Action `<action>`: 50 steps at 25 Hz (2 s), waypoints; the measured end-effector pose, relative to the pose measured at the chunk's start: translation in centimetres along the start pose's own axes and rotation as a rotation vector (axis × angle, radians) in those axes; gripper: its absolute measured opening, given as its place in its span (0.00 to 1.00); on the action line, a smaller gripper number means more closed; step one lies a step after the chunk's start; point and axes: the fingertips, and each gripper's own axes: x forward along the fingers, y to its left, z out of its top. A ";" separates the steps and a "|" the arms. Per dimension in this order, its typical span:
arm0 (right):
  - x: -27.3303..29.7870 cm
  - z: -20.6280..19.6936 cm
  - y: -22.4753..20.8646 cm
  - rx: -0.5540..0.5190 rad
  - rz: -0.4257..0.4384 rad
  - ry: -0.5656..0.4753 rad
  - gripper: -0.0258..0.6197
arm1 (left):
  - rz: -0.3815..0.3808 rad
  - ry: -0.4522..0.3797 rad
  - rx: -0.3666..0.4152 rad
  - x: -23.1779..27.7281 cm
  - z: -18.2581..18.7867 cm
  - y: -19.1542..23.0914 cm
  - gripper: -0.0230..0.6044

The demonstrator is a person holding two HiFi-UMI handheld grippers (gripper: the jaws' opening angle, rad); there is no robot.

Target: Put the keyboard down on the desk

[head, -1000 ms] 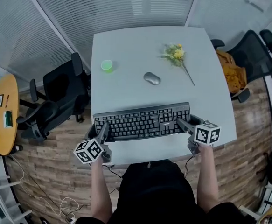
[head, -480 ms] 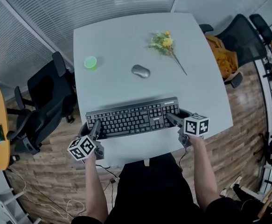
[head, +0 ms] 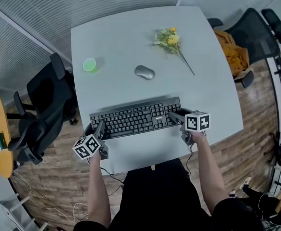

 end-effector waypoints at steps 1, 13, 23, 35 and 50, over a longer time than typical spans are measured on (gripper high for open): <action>0.2 -0.1 -0.1 0.004 0.002 0.006 0.45 | 0.006 0.003 0.000 0.0 0.0 0.0 0.47; -0.8 1.1 1.0 -0.009 0.012 0.031 0.45 | 0.066 0.013 0.002 -2.3 1.2 -0.8 0.47; -0.3 1.1 0.5 -0.008 -0.009 0.043 0.45 | 0.088 0.039 0.010 -1.4 0.6 -0.4 0.47; 0.0 0.7 0.3 -0.024 -0.028 0.065 0.46 | 0.085 0.059 0.039 -1.3 0.4 -0.2 0.47; 0.1 0.7 0.0 -0.053 -0.052 0.081 0.45 | 0.054 0.092 0.009 -1.0 -0.5 -0.1 0.47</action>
